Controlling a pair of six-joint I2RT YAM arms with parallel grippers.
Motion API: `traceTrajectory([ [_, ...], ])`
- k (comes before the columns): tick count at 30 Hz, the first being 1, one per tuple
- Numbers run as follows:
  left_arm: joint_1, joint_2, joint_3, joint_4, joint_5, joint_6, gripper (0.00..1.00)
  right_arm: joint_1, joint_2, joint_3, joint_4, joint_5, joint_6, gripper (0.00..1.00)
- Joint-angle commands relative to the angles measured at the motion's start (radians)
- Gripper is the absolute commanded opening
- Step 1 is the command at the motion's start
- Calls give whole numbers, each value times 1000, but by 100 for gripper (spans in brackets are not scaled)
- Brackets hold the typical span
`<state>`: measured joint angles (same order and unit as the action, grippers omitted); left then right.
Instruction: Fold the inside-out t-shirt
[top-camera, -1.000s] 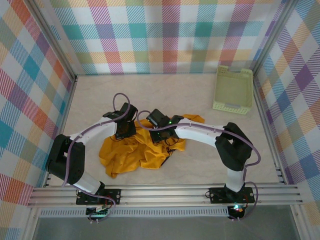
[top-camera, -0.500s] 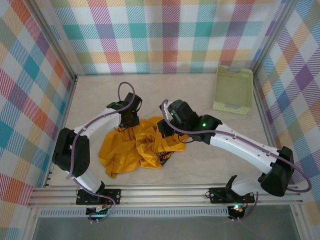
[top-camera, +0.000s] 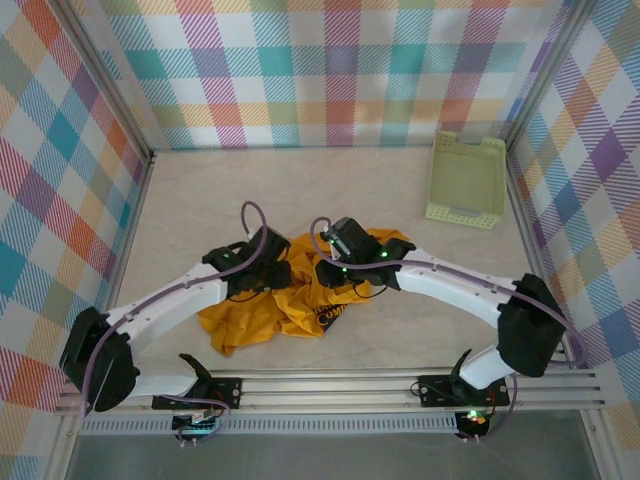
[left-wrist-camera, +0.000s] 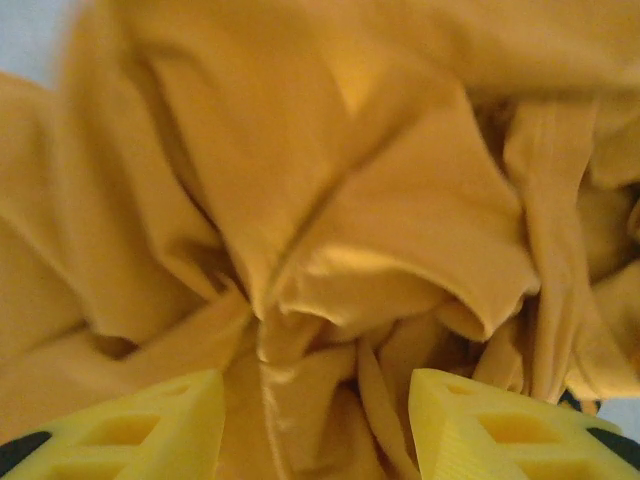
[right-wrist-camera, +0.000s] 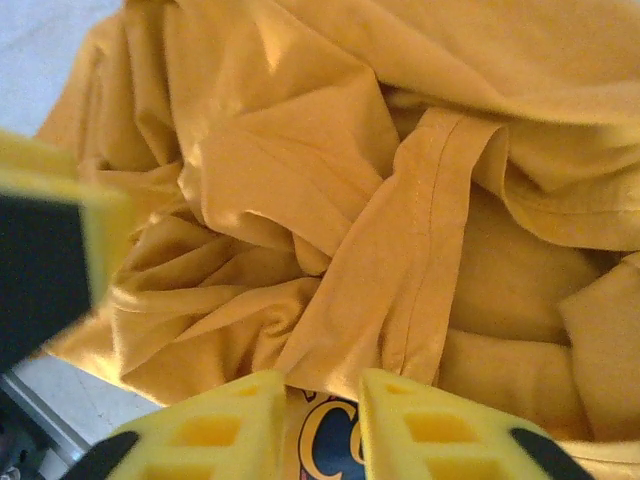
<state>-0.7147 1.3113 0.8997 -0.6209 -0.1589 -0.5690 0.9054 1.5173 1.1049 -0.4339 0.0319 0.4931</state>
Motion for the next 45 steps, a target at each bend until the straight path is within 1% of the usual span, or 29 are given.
traceTrajectory([
  [1,-20,51,-35,70,71,-56,48,3,54,16,82,-31,3,33],
  [5,-24,63,-76,116,73,-80,35,3,156,73,111,-67,-20,39],
  [8,-32,25,-124,154,71,-99,24,6,227,117,130,-80,-34,45],
  [11,-44,-29,-185,200,73,-125,17,9,290,166,129,-81,-44,52],
  [14,-59,-82,-251,244,75,-153,10,9,357,214,118,-66,-42,52],
  [15,-63,-95,-267,251,71,-160,8,8,378,234,104,-50,-38,50],
  [16,-68,-112,-284,258,66,-167,7,6,397,256,88,-32,-34,43],
  [19,-96,-159,-328,265,43,-179,4,-15,415,290,73,0,-26,15],
  [20,-106,-173,-342,265,35,-181,3,-27,409,296,71,1,-24,7],
  [21,-117,-186,-351,265,28,-183,2,-38,401,301,68,2,-23,2],
  [22,-131,-199,-361,268,18,-186,1,-51,389,306,65,7,-23,0],
  [26,-181,-253,-396,275,-33,-185,0,-102,346,300,74,-6,-19,0],
  [30,-203,-272,-412,308,-47,-169,1,-124,321,289,82,-31,-31,0],
  [32,-206,-256,-402,312,-50,-155,5,-123,316,284,81,-57,-45,0],
  [33,-206,-246,-391,301,-55,-150,8,-121,312,283,76,-74,-51,6],
  [35,-205,-230,-363,279,-65,-132,22,-110,291,272,61,-70,-62,29],
  [37,-205,-238,-344,253,-92,-128,34,-87,255,258,35,-42,-81,41],
  [38,-203,-250,-339,246,-105,-126,38,-69,234,249,19,-15,-91,43],
  [40,-196,-279,-339,242,-119,-120,45,-37,205,240,-14,13,-95,43],
  [41,-189,-295,-345,248,-118,-118,47,-22,195,235,-27,10,-89,40],
  [45,-155,-332,-368,275,-95,-120,48,25,199,223,-57,-5,-44,30],
])
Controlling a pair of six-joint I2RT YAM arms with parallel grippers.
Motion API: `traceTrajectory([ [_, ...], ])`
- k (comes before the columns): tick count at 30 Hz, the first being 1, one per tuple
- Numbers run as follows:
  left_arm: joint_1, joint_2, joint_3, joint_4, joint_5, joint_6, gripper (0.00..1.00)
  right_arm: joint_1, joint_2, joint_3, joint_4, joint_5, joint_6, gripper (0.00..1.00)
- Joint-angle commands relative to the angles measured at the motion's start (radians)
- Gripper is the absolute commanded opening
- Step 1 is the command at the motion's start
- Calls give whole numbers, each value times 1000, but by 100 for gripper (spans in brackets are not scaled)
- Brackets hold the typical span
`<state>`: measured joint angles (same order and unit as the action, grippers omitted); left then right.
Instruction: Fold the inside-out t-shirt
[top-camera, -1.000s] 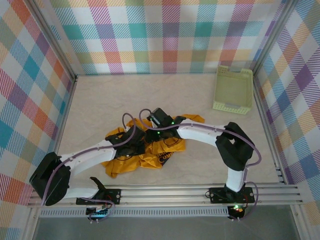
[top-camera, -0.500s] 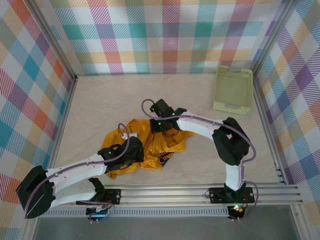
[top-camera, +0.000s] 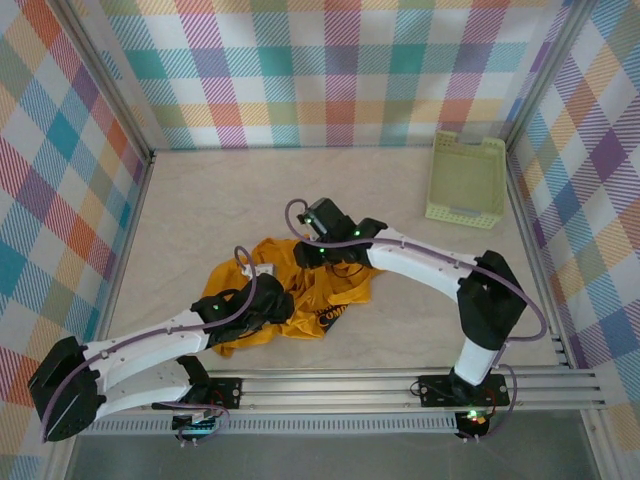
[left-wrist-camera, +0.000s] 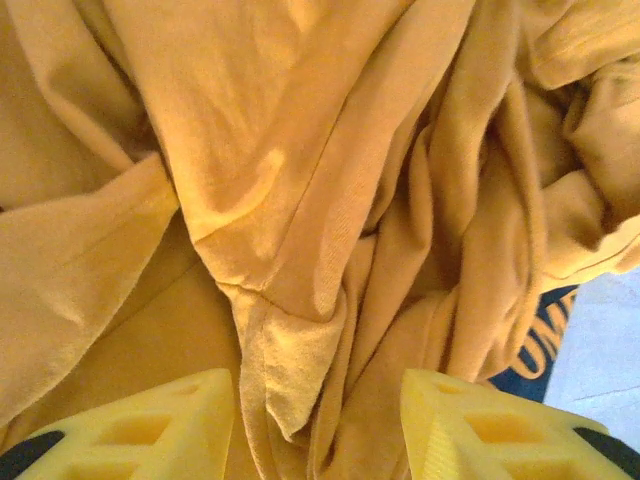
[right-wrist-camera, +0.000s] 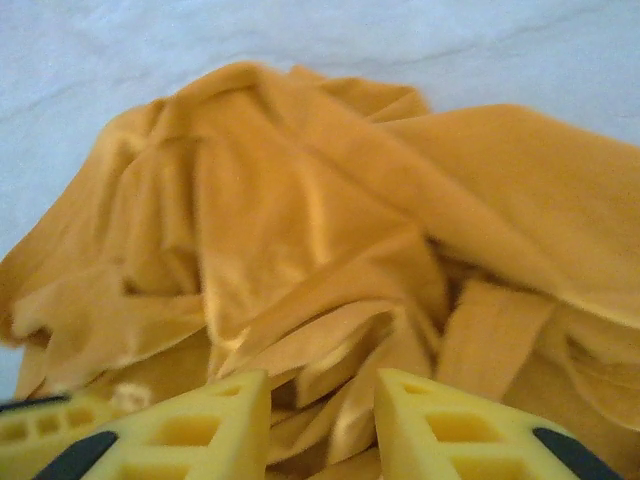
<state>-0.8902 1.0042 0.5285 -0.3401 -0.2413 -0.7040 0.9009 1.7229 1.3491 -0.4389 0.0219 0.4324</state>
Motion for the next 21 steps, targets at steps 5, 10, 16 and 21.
traceTrajectory([
  [5,58,-27,9,-17,-1,17,46,63,45,-9,-112,50,98,26],
  [10,99,-33,7,-31,3,15,46,65,83,7,-163,107,136,27],
  [16,158,10,11,-5,30,15,48,69,147,26,-164,67,144,27],
  [21,200,77,8,43,57,4,48,69,194,64,-173,62,131,22],
])
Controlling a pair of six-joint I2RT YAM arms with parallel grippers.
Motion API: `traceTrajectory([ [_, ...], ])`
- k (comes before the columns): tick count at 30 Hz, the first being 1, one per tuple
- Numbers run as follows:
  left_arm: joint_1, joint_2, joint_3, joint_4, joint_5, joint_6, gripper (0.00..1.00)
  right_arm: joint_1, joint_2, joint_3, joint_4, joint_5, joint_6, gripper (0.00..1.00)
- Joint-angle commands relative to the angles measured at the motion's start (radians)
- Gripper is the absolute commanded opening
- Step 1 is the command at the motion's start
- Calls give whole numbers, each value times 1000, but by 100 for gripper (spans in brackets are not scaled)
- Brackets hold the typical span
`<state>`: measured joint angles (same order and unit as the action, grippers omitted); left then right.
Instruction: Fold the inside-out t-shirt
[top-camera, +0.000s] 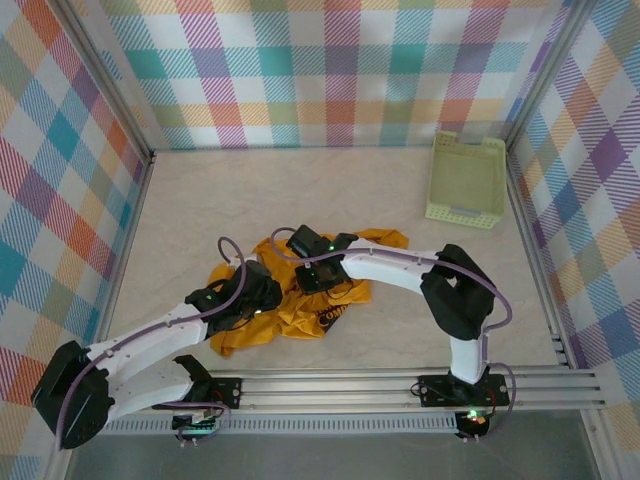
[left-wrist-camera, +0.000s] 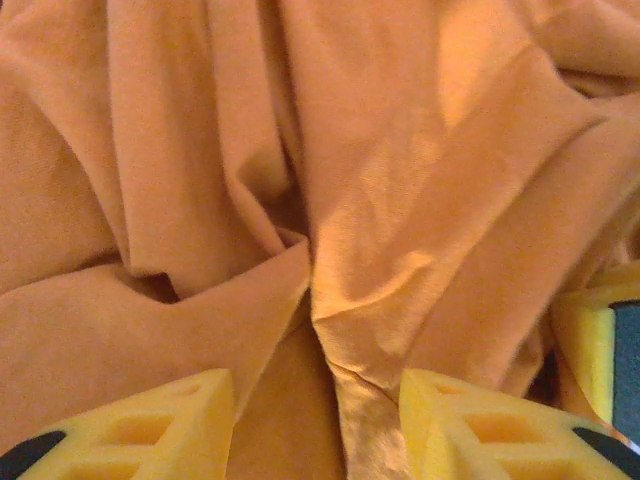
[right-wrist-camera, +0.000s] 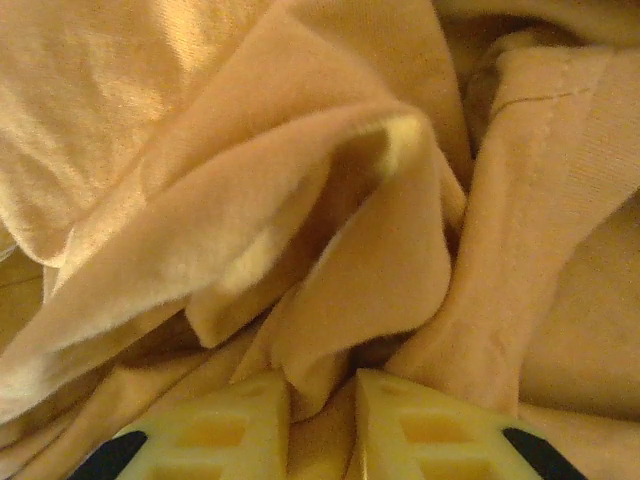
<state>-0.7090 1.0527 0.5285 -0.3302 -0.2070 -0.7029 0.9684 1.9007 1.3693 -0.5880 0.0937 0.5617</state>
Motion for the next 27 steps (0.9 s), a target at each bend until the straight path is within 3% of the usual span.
traceTrajectory([
  [1,23,46,8,40,26,2,48,2,15,47,-23,-6,-2,19],
  [6,30,126,15,36,10,-3,47,1,-42,45,-37,33,-28,0],
  [10,31,158,-2,38,-3,-9,47,-4,-173,-6,-9,33,-44,0],
  [20,29,239,20,22,-18,7,45,-80,-469,-200,133,-149,-20,0],
  [27,-83,7,73,-11,-36,61,45,-97,-545,-340,295,-248,-64,0],
])
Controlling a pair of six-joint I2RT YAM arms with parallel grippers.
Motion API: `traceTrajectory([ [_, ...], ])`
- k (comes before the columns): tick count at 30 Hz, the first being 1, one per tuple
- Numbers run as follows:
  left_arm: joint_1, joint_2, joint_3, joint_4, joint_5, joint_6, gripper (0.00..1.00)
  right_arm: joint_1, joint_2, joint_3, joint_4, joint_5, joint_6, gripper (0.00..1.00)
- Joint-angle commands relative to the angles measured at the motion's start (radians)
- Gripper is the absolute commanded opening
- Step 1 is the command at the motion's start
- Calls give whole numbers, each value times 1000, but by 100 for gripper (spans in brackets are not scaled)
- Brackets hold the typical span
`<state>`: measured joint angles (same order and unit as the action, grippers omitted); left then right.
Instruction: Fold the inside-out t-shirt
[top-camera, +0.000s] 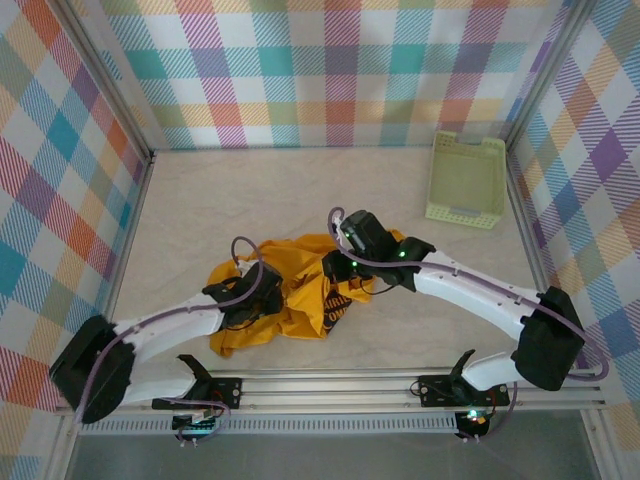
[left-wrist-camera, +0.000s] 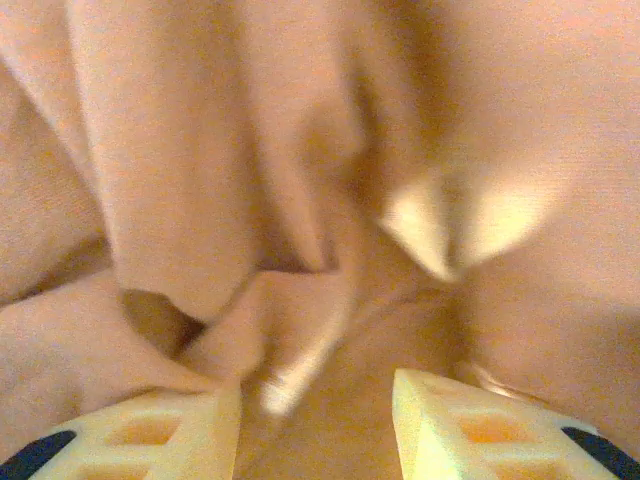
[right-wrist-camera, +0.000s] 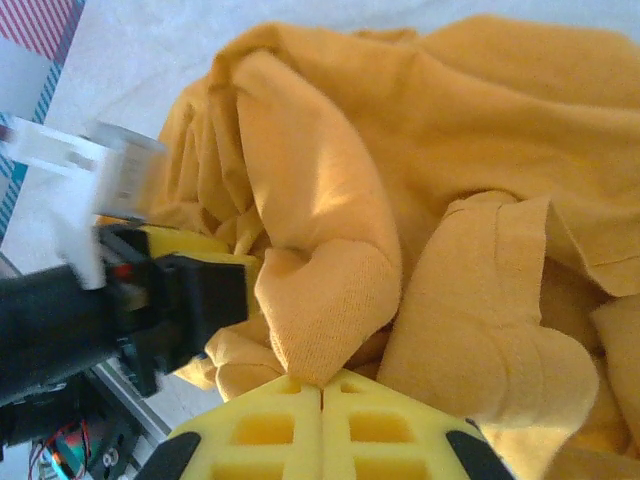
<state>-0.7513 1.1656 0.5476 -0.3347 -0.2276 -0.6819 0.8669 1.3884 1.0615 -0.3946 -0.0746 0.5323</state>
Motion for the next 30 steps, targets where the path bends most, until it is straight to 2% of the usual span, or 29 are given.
traceTrajectory([
  [1,-57,-147,61,-4,-10,50,45,4,-40,-52,128,-88,-42,0],
  [5,-96,-214,85,20,48,112,42,6,-69,-111,204,-129,-72,0],
  [9,-122,-129,138,-2,47,185,40,8,-72,-118,220,-154,-88,0],
  [13,-144,-47,171,26,55,223,48,12,-69,-115,214,-168,-96,0],
  [20,-146,85,258,13,-48,229,50,23,-83,-133,228,-200,-123,0],
  [25,-145,120,288,27,-90,240,34,23,-90,-145,203,-181,-147,0],
  [30,-145,123,303,2,-129,252,9,22,-128,-170,161,-95,-180,0],
])
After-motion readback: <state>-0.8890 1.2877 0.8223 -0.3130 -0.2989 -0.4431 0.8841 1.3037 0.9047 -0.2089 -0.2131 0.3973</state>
